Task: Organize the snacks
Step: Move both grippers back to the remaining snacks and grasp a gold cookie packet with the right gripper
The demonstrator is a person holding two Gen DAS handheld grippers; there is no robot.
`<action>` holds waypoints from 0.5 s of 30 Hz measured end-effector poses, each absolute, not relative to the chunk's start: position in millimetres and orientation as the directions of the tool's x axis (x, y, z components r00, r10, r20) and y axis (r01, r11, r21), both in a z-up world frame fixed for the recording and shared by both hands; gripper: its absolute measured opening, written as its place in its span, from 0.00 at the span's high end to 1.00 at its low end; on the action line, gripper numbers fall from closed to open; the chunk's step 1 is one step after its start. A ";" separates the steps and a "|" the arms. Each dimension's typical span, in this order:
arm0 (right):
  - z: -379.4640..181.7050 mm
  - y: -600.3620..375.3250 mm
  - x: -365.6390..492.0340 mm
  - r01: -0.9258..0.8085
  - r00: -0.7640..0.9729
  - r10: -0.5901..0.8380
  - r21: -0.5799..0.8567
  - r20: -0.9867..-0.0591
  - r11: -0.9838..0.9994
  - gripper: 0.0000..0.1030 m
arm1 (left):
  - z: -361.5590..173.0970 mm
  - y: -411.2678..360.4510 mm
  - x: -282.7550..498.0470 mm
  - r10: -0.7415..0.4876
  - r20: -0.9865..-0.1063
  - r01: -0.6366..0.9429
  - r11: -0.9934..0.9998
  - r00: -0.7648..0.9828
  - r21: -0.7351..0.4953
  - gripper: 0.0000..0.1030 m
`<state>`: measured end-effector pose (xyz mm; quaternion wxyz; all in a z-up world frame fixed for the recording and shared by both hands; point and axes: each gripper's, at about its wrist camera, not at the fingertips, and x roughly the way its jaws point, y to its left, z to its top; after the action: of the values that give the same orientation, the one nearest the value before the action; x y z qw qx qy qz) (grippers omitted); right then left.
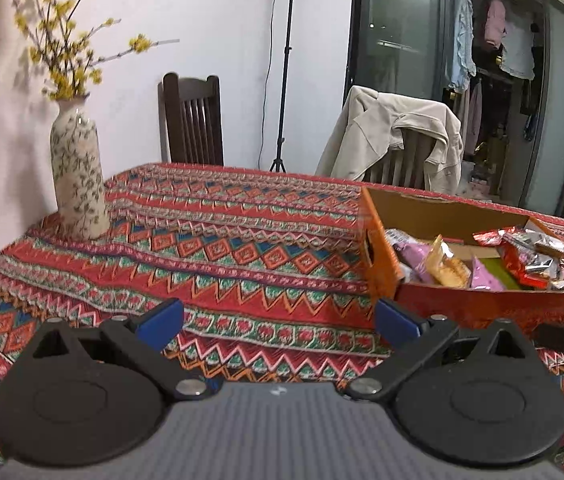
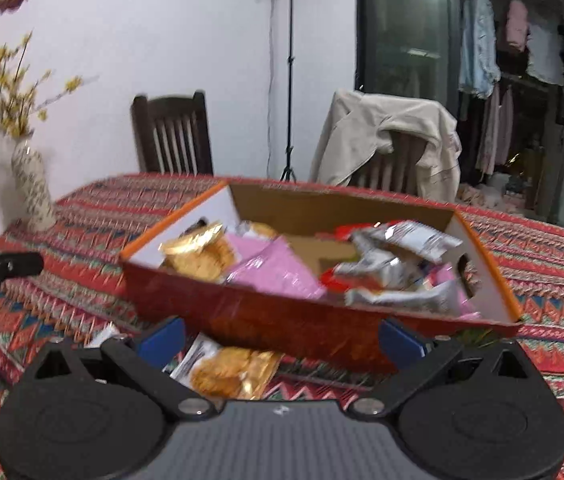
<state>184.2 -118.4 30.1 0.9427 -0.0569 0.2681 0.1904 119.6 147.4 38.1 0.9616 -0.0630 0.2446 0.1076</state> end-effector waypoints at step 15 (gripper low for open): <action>-12.9 -70.0 216.1 -0.360 0.704 0.237 -0.048 -0.669 0.932 0.00 | 12.7 167.3 127.6 0.136 -0.539 -0.258 0.953 0.831 -0.158 0.00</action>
<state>216.1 -70.0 -12.9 0.9189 -0.0878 0.3487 0.1623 127.6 167.3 12.7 0.9502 -0.1128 0.2715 0.1037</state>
